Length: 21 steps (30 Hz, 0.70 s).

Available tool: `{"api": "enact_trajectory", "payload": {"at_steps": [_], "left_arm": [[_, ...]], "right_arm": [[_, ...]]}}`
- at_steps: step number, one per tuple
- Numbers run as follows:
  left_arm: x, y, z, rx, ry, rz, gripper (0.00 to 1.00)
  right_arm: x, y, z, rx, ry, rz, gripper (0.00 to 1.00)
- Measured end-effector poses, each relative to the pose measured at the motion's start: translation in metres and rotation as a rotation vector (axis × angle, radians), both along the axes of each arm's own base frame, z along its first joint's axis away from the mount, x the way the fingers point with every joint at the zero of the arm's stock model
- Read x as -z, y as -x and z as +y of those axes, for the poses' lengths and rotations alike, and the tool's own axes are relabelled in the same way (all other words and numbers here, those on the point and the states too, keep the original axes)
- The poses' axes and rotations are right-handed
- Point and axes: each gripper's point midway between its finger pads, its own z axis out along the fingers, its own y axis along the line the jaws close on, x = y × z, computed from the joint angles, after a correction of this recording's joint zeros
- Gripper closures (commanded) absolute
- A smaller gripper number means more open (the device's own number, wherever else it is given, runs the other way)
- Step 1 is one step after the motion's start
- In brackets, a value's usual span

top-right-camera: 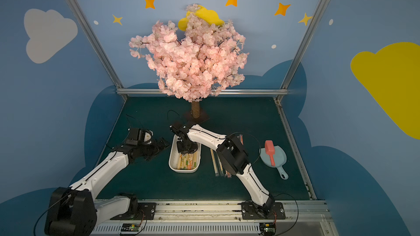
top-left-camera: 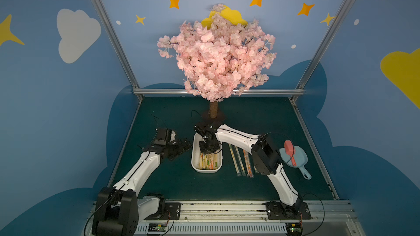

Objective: Take the paired disposable chopsticks out of the storage box
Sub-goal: Pick up the paired disposable chopsticks from the storage box.

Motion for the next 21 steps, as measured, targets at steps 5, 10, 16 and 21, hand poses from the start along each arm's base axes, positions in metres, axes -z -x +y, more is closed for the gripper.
{"api": "enact_trajectory", "payload": {"at_steps": [5, 10, 16, 21], "left_arm": [[0.000, 0.000, 0.000, 0.000, 0.000, 0.000, 0.00], [0.000, 0.000, 0.000, 0.000, 0.000, 0.000, 0.00], [0.000, 0.000, 0.000, 0.000, 0.001, 0.000, 0.00], [0.000, 0.000, 0.000, -0.001, 0.001, 0.000, 0.00]], "right_arm": [[0.005, 0.001, 0.000, -0.001, 0.008, 0.010, 0.82], [0.004, 0.001, 0.000, -0.001, 0.005, 0.010, 0.89], [0.003, 0.002, 0.001, -0.004, 0.001, 0.012, 1.00], [-0.006, 0.001, 0.000, -0.001, -0.019, 0.011, 1.00]]}}
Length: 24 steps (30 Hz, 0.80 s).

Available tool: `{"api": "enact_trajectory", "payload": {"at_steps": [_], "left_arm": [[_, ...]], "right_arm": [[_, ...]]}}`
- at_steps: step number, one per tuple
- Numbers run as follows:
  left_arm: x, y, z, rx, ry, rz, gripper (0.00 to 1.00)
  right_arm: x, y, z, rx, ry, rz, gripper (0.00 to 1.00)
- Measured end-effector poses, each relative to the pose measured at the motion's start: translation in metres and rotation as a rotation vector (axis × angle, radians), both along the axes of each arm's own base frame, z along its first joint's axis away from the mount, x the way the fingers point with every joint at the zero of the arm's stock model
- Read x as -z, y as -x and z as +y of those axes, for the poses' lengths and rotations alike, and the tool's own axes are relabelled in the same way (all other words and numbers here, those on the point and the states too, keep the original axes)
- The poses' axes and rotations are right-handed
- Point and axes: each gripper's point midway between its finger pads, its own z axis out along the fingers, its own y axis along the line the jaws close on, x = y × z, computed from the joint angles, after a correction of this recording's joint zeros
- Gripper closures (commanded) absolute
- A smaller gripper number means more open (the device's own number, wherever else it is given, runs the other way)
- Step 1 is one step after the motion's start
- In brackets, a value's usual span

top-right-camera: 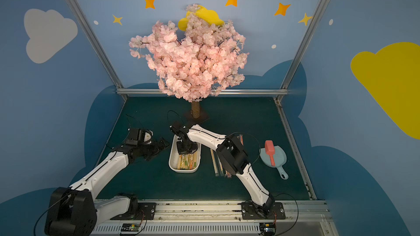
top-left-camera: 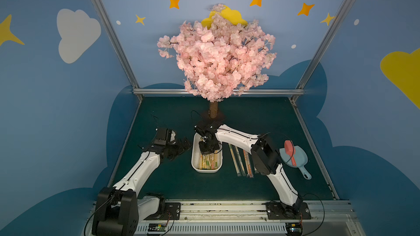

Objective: Take the paired disposable chopsticks out of the storage box
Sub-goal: Pick up the paired disposable chopsticks from the storage box.

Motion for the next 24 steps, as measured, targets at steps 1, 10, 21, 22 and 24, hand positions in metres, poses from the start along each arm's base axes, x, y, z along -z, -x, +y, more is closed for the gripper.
{"api": "enact_trajectory", "payload": {"at_steps": [1, 10, 21, 22, 24], "left_arm": [[0.000, 0.000, 0.000, 0.000, 0.000, 0.000, 0.00], [0.000, 0.000, -0.001, 0.007, 0.006, -0.001, 0.00], [-0.003, 0.002, -0.004, 0.032, 0.011, -0.013, 0.00], [-0.004, 0.002, -0.004, 0.034, 0.015, -0.015, 0.00], [-0.006, 0.002, -0.005, 0.038, 0.020, -0.019, 0.00]], "right_arm": [[-0.004, 0.001, 0.000, 0.000, -0.006, -0.001, 1.00], [-0.047, -0.002, -0.011, 0.027, -0.102, -0.023, 1.00], [-0.085, -0.005, -0.059, 0.118, -0.189, -0.051, 1.00], [-0.087, -0.005, -0.066, 0.130, -0.191, -0.057, 1.00], [-0.090, -0.006, -0.081, 0.154, -0.188, -0.066, 1.00]]}}
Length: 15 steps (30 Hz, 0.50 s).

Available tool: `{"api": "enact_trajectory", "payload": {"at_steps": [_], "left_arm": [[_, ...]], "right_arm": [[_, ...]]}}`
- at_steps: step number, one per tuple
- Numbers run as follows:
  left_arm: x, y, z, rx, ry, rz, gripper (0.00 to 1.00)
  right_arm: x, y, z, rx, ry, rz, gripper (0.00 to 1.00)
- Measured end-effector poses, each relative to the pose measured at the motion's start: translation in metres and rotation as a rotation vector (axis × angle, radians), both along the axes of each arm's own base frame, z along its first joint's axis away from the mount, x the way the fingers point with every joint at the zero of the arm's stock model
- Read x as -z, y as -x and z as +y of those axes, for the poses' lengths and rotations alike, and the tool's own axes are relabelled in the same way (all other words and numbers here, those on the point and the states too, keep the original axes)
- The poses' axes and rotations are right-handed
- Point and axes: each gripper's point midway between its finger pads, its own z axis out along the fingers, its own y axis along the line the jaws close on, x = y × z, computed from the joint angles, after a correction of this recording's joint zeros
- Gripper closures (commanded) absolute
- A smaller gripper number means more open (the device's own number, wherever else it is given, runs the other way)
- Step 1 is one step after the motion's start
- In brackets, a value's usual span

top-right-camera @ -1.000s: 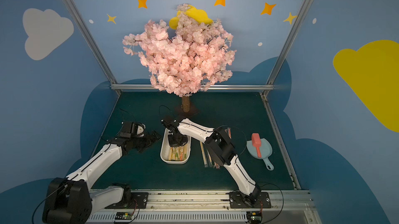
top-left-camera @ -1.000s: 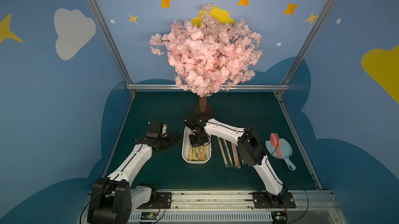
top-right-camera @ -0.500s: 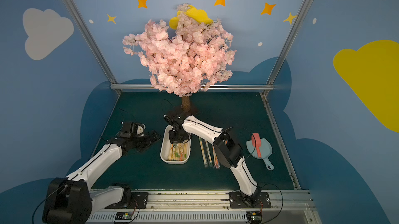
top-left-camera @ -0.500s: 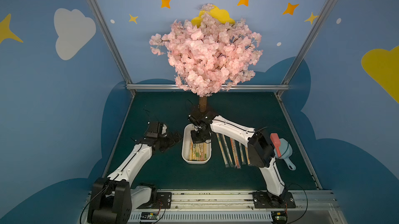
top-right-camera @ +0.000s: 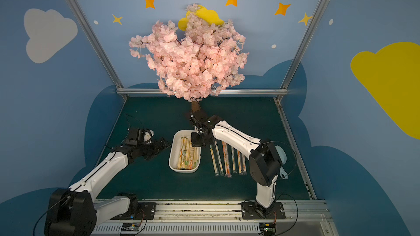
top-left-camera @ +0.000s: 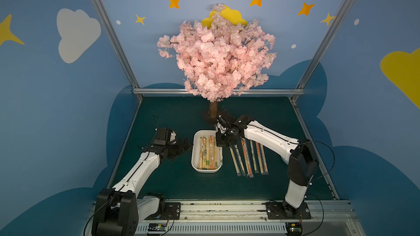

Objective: Take the paired disposable chopsticks out of the storage box
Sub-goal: Pick up the paired disposable chopsticks from the storage box, then place the paired disposable chopsticks at the center of the board.

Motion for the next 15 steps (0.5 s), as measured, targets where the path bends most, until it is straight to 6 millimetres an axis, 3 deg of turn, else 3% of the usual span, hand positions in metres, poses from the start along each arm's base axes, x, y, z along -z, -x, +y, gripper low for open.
{"api": "enact_trajectory", "payload": {"at_steps": [3, 8, 15], "left_arm": [[-0.001, 0.000, -0.001, 0.003, 0.005, -0.001, 0.00], [-0.002, 0.001, -0.005, 0.017, 0.014, -0.002, 0.00], [-0.002, 0.005, -0.015, 0.045, 0.021, 0.000, 0.00]], "right_arm": [[0.005, 0.000, -0.022, 0.036, 0.021, 0.002, 1.00], [0.033, 0.003, -0.049, 0.065, 0.082, 0.041, 1.00], [0.066, 0.008, -0.052, 0.043, 0.122, 0.086, 1.00]]}}
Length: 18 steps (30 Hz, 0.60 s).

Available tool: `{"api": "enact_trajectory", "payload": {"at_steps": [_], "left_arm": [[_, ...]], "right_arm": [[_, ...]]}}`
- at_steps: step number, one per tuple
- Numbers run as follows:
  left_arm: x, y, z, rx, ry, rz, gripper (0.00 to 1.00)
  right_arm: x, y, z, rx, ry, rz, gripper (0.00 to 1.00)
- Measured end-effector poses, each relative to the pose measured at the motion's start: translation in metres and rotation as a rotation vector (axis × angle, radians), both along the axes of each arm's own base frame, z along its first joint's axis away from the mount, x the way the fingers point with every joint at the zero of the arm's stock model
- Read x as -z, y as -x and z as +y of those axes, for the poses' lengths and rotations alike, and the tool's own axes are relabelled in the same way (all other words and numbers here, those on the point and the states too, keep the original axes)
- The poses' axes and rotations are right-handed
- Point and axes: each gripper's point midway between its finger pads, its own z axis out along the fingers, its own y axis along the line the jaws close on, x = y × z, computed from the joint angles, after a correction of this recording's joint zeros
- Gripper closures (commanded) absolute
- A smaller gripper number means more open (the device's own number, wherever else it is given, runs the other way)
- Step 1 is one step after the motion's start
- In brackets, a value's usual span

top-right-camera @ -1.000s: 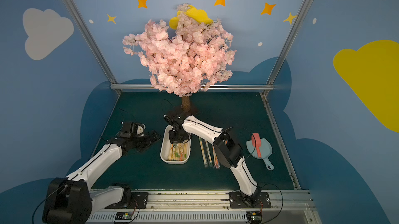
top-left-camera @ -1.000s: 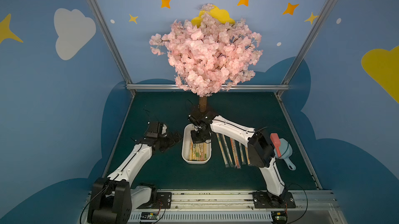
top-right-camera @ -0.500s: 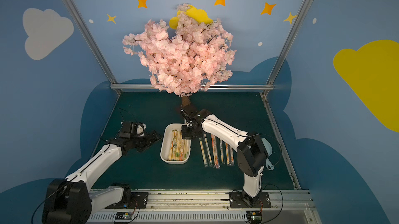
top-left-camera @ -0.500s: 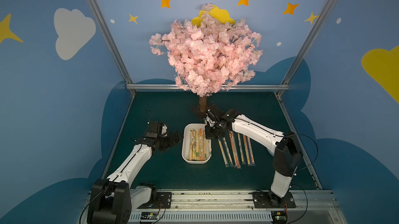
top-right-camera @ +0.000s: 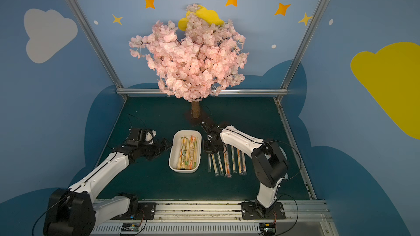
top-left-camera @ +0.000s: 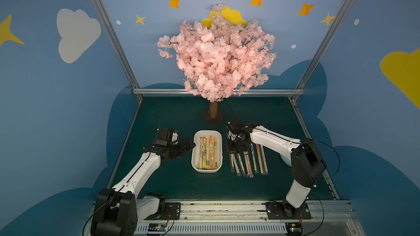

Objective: Take the paired disposable chopsticks out of the storage box
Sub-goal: Place the paired disposable chopsticks at the center of the board.

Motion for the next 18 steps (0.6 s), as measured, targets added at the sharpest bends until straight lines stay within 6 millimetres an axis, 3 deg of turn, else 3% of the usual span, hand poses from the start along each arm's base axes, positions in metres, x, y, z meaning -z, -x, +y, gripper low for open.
{"api": "enact_trajectory", "payload": {"at_steps": [7, 12, 18], "left_arm": [[0.005, 0.003, -0.008, 0.015, -0.002, 0.022, 0.00], [0.007, 0.001, -0.009, 0.009, -0.007, 0.023, 0.00], [0.009, 0.000, -0.010, 0.003, -0.008, 0.031, 0.00]], "right_arm": [[0.032, -0.001, 0.005, -0.013, 0.027, 0.046, 0.99], [0.035, -0.001, 0.005, -0.016, 0.032, 0.050, 0.79], [0.037, 0.001, 0.002, -0.018, 0.040, 0.052, 0.74]]}}
